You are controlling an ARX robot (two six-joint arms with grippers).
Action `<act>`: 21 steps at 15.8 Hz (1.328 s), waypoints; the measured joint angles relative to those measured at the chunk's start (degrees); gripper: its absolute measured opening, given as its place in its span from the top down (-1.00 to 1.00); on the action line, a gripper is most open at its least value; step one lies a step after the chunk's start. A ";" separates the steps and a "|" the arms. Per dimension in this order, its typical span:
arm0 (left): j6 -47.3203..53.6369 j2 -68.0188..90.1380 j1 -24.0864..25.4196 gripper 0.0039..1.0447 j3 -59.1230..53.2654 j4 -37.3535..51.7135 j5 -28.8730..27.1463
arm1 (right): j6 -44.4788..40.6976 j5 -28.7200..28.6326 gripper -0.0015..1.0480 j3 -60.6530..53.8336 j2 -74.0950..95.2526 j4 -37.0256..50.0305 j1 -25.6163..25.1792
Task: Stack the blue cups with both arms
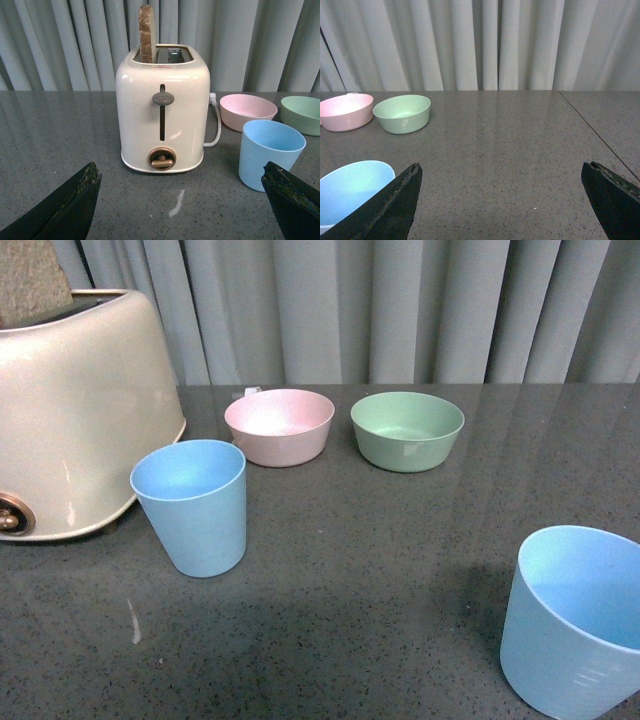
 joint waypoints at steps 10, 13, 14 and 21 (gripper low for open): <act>0.00 0.00 0.00 -0.88 0.00 0.02 -0.02 | 0.02 0.00 -0.87 0.00 0.00 0.00 0.00; 0.00 0.00 0.00 -0.88 0.00 0.00 -0.02 | 0.02 0.00 -0.87 0.00 0.00 0.00 0.00; 0.00 0.00 0.00 -0.88 0.00 0.02 0.00 | 0.02 0.00 -0.87 0.00 0.00 0.00 0.00; 0.00 0.00 0.00 -0.88 0.00 0.00 0.00 | 0.00 0.00 -0.87 0.00 0.00 0.00 0.00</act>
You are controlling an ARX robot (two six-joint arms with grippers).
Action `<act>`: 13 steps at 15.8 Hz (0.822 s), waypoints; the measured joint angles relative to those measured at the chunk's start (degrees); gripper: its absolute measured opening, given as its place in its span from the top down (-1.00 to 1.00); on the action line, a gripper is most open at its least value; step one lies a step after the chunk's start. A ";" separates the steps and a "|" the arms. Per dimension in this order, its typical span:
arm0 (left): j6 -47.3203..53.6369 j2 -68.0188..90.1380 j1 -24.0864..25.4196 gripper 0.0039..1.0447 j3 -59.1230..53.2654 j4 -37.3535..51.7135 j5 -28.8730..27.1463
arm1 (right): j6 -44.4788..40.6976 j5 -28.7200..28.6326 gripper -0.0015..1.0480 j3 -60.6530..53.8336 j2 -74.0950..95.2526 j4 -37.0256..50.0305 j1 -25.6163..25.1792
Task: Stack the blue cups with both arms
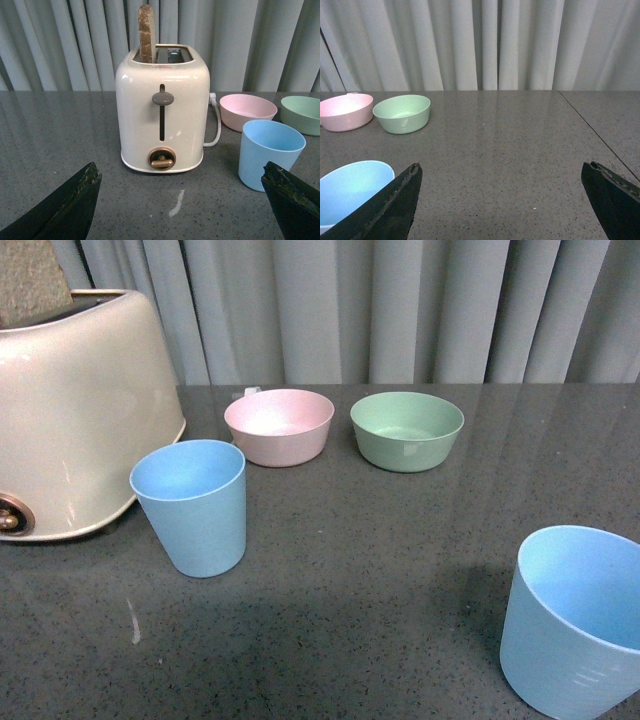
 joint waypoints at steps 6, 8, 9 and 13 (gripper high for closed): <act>0.00 0.00 0.00 -0.88 0.00 0.02 -0.02 | 0.02 0.00 -0.87 0.00 0.00 0.00 0.00; 0.00 0.00 0.00 -0.88 0.00 0.02 -0.02 | 0.00 0.00 -0.87 0.00 0.00 0.00 0.00; 0.00 0.00 0.00 -0.88 0.00 0.00 0.00 | 0.02 0.00 -0.87 0.00 0.00 0.00 0.00; 0.74 13.62 -6.27 -0.88 8.70 -2.19 -19.58 | 0.00 -0.02 -0.87 0.00 0.00 -0.04 0.00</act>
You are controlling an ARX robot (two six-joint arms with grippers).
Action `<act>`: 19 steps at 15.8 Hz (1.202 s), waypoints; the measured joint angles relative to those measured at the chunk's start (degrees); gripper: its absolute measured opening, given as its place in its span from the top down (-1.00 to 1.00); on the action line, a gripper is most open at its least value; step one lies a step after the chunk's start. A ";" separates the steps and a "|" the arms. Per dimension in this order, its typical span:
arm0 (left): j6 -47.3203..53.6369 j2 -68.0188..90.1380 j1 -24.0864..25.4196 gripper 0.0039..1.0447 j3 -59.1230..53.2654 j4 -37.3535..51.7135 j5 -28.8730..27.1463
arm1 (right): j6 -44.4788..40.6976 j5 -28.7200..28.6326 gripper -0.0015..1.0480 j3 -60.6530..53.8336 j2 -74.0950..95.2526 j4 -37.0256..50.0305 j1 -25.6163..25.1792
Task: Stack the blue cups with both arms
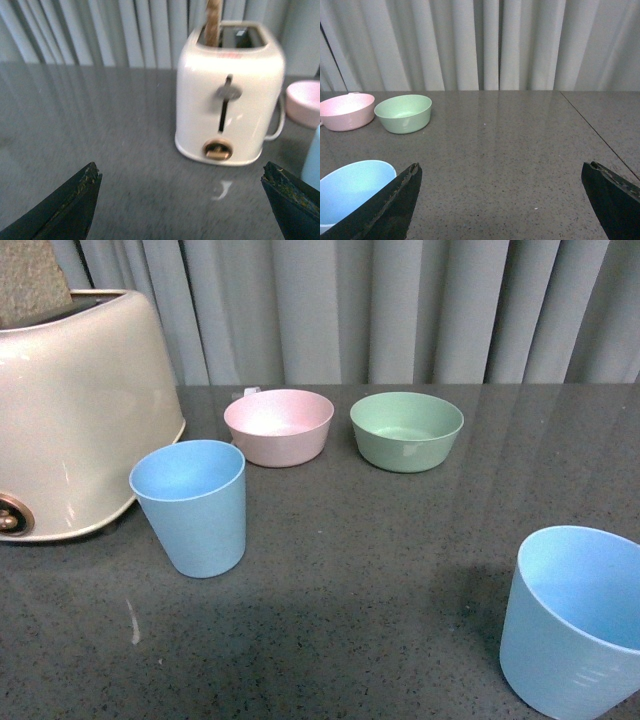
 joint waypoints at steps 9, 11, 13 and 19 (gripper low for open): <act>3.76 40.87 -1.86 -0.88 21.79 19.69 22.62 | 0.00 0.02 -0.87 0.00 0.00 0.04 0.00; 3.52 46.03 -1.27 -0.88 25.33 17.27 25.81 | 0.02 0.02 -0.87 0.00 0.00 0.04 0.00; 2.34 52.50 -1.22 -0.88 30.73 14.08 28.98 | 0.02 0.02 -0.87 0.00 0.00 0.04 0.00; 9.05 62.82 -9.75 -0.88 39.34 4.48 35.10 | 0.02 0.02 -0.87 0.00 0.00 0.02 0.00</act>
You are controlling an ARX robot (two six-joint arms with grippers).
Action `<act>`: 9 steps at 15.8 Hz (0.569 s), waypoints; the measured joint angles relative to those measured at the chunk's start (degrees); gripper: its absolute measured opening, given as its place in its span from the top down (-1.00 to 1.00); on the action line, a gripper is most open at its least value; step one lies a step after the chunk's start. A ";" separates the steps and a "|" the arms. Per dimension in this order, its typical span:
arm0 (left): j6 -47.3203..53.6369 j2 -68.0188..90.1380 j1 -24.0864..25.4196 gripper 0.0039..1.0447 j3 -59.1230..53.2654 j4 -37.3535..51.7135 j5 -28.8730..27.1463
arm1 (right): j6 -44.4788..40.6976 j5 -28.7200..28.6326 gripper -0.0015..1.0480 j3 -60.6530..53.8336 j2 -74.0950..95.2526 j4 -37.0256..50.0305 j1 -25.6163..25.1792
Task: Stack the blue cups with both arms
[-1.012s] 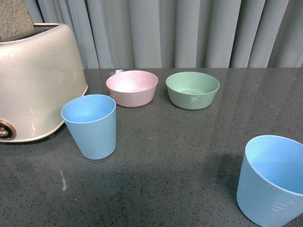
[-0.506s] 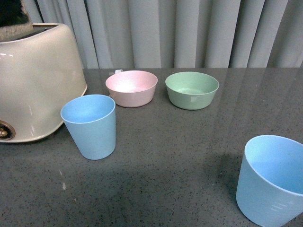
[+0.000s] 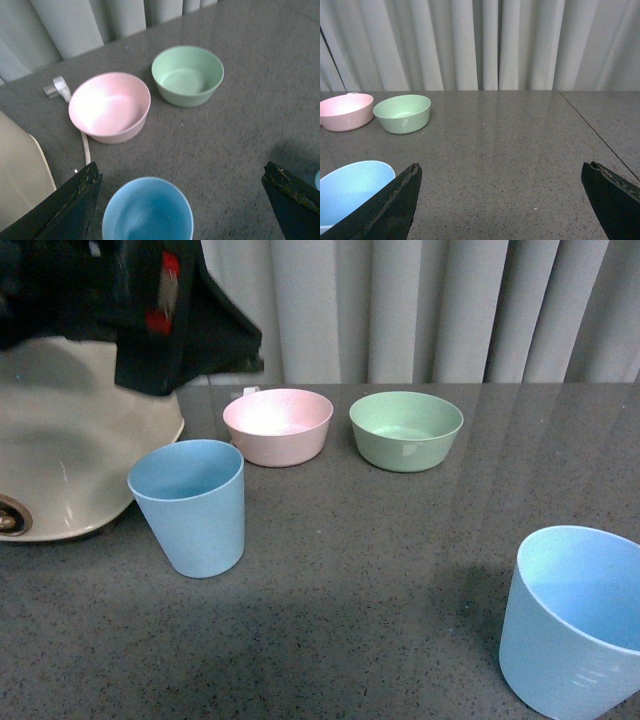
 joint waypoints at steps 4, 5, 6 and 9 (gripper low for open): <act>8.74 3.39 1.20 -0.88 0.76 -7.17 7.34 | 0.00 0.00 -0.87 0.00 0.00 0.00 0.00; 10.19 4.02 1.40 -0.88 1.38 -7.72 7.98 | 0.00 0.00 -0.87 0.00 0.00 0.04 0.00; 12.13 4.37 1.55 -0.88 1.53 -9.05 8.09 | 0.00 0.00 -0.87 0.00 0.00 0.00 0.00; 16.48 6.01 1.49 -0.88 1.81 -11.08 7.41 | 0.00 0.00 -0.87 0.00 0.00 0.02 0.00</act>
